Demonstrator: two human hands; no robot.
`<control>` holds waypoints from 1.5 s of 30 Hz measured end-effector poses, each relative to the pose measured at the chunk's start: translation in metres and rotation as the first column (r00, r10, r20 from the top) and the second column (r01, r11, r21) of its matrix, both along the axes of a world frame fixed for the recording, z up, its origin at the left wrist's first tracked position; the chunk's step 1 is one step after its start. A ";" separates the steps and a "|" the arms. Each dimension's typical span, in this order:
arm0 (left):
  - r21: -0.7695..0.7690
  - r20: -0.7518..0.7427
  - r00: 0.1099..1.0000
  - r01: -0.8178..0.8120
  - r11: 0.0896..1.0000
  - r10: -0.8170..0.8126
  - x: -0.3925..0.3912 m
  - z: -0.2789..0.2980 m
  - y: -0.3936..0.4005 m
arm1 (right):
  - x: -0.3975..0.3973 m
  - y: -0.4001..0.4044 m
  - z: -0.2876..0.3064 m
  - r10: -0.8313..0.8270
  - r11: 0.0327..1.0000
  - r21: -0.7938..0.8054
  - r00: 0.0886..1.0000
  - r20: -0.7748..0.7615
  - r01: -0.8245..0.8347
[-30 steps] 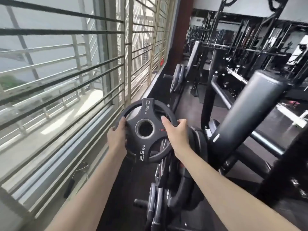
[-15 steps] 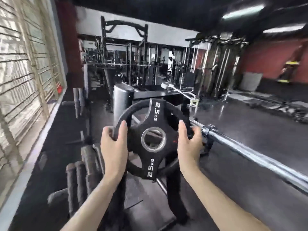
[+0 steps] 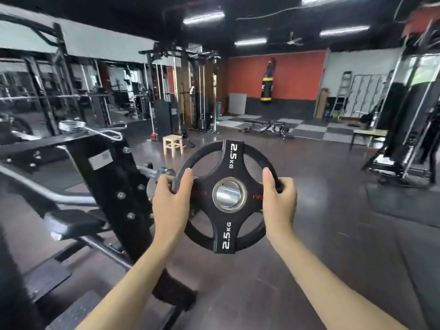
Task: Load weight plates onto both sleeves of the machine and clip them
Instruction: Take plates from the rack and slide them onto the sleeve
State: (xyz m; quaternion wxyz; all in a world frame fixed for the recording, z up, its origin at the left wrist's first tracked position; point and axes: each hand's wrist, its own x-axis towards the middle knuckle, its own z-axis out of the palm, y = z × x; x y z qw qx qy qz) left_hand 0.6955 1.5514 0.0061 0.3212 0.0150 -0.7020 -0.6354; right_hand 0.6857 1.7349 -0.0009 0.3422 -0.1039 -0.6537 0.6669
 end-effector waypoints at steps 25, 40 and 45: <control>-0.673 0.173 0.966 0.257 0.694 -0.190 -0.039 -0.023 0.151 | -0.047 0.154 -0.078 0.159 0.986 -0.116 0.851 0.501 -0.116; -0.917 0.071 0.997 0.081 0.390 -0.041 -0.010 -0.008 0.184 | -0.049 0.154 -0.018 0.743 0.643 -0.623 0.562 0.364 -0.445; -0.926 0.077 0.997 0.072 0.371 -0.001 -0.017 -0.002 0.182 | -0.069 0.137 -0.014 0.699 0.715 -0.522 0.499 0.512 -0.465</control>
